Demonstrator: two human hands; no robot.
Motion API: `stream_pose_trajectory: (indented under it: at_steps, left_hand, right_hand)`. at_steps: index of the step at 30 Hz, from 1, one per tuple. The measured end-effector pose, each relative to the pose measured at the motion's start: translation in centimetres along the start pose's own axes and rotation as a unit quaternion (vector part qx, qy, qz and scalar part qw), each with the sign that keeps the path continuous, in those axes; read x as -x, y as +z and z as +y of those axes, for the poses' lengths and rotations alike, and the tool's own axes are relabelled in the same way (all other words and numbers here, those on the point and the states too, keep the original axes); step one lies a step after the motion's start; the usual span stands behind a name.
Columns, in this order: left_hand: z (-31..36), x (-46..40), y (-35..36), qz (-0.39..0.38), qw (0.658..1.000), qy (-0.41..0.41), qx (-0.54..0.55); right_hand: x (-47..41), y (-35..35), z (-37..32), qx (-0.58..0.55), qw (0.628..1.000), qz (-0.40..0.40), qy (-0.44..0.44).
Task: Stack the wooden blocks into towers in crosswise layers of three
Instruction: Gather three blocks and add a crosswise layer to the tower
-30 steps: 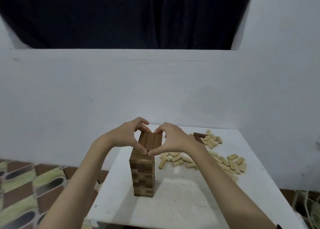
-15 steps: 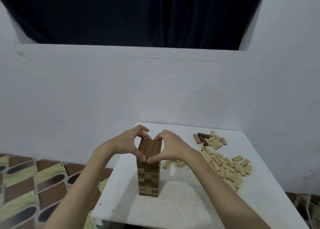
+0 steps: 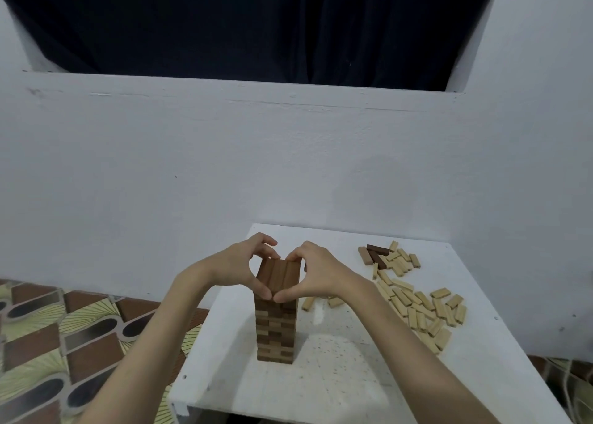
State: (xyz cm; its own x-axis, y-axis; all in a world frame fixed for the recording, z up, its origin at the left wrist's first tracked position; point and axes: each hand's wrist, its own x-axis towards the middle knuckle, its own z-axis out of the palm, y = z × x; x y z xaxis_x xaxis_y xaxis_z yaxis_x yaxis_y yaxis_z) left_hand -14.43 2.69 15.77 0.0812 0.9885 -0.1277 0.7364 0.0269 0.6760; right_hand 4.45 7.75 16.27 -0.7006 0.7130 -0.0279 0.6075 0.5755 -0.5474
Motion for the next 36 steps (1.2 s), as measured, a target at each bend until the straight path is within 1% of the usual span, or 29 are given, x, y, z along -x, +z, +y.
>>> stream_pose_trajectory:
  at_steps: [6, 9, 10, 12, 15, 16, 19, 20, 22, 25, 32, 36]
  left_hand:
    - [-0.6, -0.3, 0.0, -0.010, 1.000, 0.009, 0.012]
    - [-0.7, 0.0, -0.6, -0.024, 0.999, 0.019, 0.035]
    - [-0.5, 0.3, -0.9, -0.016, 0.998, 0.027, 0.050]
    - [-0.1, 0.7, -1.0, 0.042, 0.993, 0.037, 0.105]
    - [-0.4, 0.5, 0.3, 0.169, 0.962, 0.025, 0.212]
    - [-0.6, 0.2, 1.0, 0.193, 0.948, 0.020, 0.250]
    - [-1.2, -0.7, 3.3, 0.226, 0.898, -0.007, 0.378]
    - [-1.3, -0.7, 3.9, 0.231, 0.885, -0.018, 0.404]
    - [-1.6, -1.0, 5.0, 0.233, 0.867, -0.030, 0.440]
    - [-2.0, -1.5, 6.0, 0.220, 0.856, -0.041, 0.466]
    - [-1.1, -1.2, 7.0, 0.206, 0.841, -0.042, 0.498]
    - [-0.5, -1.1, 7.2, 0.212, 0.842, -0.044, 0.495]
  right_hand:
    - [-0.2, 0.1, 0.5, -0.007, 1.000, -0.002, -0.001]
    - [-0.1, -0.6, 1.0, -0.056, 0.998, 0.012, 0.007]
    - [0.0, -0.9, 1.1, -0.080, 0.996, 0.026, 0.012]
    - [0.0, -1.5, 1.3, -0.136, 0.989, 0.063, 0.020]
    - [-0.4, -1.2, 1.1, -0.248, 0.961, 0.121, 0.027]
    - [-0.6, -0.8, 1.0, -0.294, 0.946, 0.135, 0.030]
    - [-1.0, 1.2, 0.7, -0.426, 0.887, 0.168, 0.053]
    - [-1.0, 1.9, 0.6, -0.456, 0.870, 0.176, 0.063]
    - [-0.7, 3.5, 0.3, -0.489, 0.848, 0.191, 0.074]
    - [-0.1, 5.4, -0.2, -0.528, 0.823, 0.198, 0.071]
    - [0.1, 7.1, -0.9, -0.538, 0.817, 0.197, 0.065]
    - [-0.4, 7.6, -1.2, -0.538, 0.814, 0.208, 0.065]
